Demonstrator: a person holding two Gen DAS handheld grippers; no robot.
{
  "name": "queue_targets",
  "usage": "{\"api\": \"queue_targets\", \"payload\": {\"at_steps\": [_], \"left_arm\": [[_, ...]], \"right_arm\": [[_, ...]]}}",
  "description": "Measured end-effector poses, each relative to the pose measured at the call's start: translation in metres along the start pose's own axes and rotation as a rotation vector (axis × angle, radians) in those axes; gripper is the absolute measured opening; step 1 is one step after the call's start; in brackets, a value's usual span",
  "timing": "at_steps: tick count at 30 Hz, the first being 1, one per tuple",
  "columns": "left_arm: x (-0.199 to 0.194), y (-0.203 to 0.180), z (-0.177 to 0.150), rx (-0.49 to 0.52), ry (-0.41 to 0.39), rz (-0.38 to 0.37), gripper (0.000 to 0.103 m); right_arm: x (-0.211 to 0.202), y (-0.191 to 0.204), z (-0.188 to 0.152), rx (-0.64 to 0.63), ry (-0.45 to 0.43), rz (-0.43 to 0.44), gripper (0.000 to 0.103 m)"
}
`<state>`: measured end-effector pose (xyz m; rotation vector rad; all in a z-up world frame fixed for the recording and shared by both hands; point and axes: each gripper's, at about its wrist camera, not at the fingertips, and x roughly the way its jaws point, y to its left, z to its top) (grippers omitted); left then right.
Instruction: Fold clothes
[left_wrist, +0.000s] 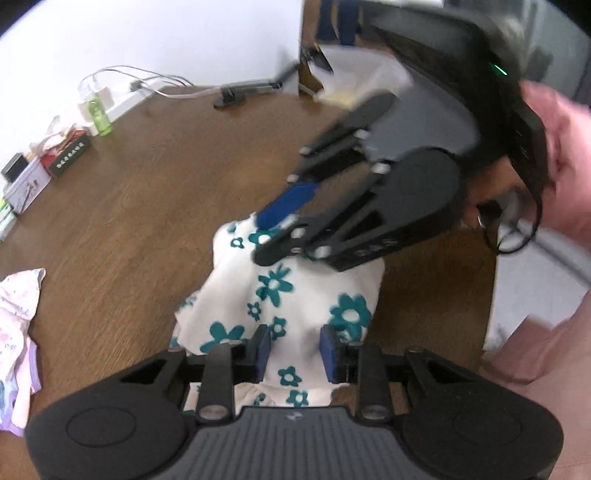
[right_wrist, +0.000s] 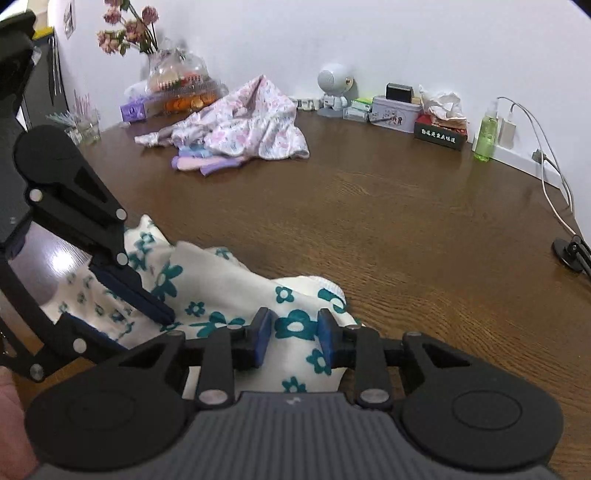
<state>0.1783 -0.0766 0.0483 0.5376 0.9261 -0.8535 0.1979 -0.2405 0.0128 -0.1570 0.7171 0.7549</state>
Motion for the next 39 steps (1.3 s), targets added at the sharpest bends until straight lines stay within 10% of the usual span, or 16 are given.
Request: {"api": "queue_targets", "payload": {"at_steps": [14,32,39], "left_arm": [[0.016,0.020,-0.001,-0.042,0.036,0.036,0.029],[0.019,0.021,-0.026,-0.053,0.029,0.026,0.038],[0.017,0.025,-0.026,-0.100,-0.018,0.005,0.039]], "right_arm": [[-0.014,0.006,-0.025,-0.006,0.058,0.016,0.038],[0.009,-0.084,-0.056,0.666,0.134,0.405,0.045],[-0.005,-0.073,-0.045,0.704,0.069,0.372,0.025]]}}
